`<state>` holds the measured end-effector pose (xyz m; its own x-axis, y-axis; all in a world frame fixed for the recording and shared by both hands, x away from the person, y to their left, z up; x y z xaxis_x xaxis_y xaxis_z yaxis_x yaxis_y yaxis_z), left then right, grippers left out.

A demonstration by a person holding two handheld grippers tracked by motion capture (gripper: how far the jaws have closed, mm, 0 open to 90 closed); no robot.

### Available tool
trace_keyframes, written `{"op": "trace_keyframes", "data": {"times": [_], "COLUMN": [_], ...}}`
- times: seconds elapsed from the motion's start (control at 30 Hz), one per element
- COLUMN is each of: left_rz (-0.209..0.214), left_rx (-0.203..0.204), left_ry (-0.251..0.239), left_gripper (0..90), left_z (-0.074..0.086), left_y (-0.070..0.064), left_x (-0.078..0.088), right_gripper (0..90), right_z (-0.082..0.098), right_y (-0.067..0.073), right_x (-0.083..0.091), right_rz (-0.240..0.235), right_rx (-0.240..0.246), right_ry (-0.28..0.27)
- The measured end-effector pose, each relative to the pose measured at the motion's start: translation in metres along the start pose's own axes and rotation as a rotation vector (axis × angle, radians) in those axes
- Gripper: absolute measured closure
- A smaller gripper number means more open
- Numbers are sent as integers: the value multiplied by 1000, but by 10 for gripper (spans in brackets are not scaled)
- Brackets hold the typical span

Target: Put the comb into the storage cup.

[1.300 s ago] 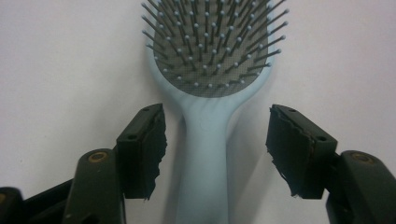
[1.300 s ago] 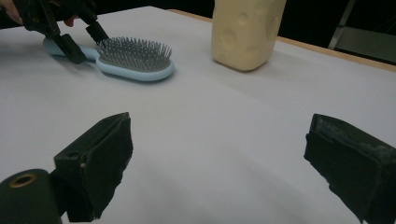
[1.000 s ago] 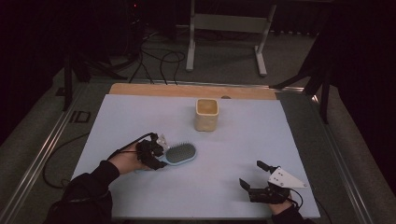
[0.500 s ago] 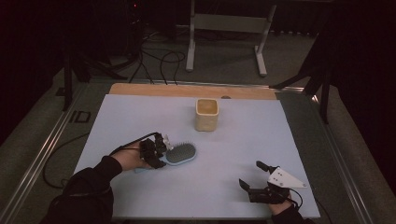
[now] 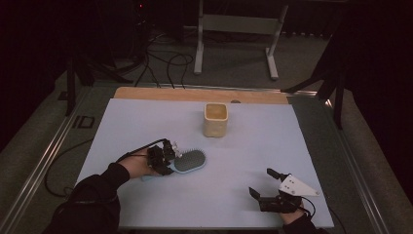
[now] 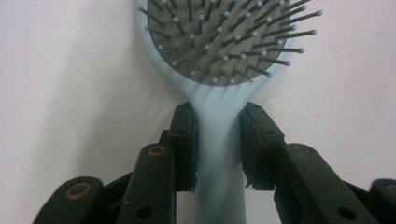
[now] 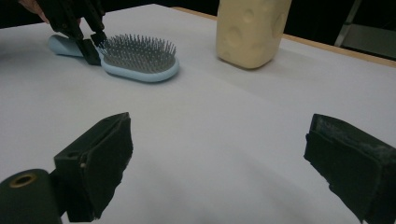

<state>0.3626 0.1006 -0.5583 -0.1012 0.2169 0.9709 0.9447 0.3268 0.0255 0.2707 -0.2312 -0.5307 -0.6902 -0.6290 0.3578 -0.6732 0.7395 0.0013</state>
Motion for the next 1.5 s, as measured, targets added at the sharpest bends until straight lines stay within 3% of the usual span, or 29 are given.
{"op": "trace_keyframes", "data": {"times": [0.37, 0.67, 0.77, 0.87, 1.07, 1.27, 1.3, 1.5], "left_rz": [51, 44, 69, 61, 37, 46, 29, 49], "left_rx": [10, 14, 15, 9, 4, 2, 3, 1], "left_ry": [-65, -158, -179, -187, -248, -306, -322, -377], "left_gripper": [703, 704, 704, 703, 704, 703, 703, 703], "left_z": [3, 2, 1, 1, -4, -10, -11, -18], "left_y": [-1, 0, 0, 1, 0, -4, -5, -11], "left_x": [3, 21, 26, 29, 39, 46, 47, 51], "right_gripper": [75, 75, 75, 75, 75, 75, 75, 75], "right_z": [0, -1, -1, -1, -1, -1, -1, -1], "right_y": [-2, -3, -3, -3, -4, -4, -4, -4], "right_x": [1, 2, 2, 1, 1, 2, 2, 1], "right_rz": [11, 17, 19, 19, 20, 19, 22, 23], "right_rx": [-14, -13, -14, -15, -20, -18, -18, -19], "right_ry": [-7, -12, -10, -10, -13, -13, -13, -13]}}
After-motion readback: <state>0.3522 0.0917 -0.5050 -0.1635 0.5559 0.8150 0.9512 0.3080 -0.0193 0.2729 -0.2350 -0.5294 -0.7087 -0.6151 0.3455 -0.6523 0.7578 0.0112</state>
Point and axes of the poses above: each handheld gripper's, and its own axes: x roughly backward along the jaws, z roughly out of its underside, y roughly to its left, the point moved 7 cm from there along -x, roughly forward along the jaws, and after that the axes turned 1 degree about -x, right-handed, at the moved point
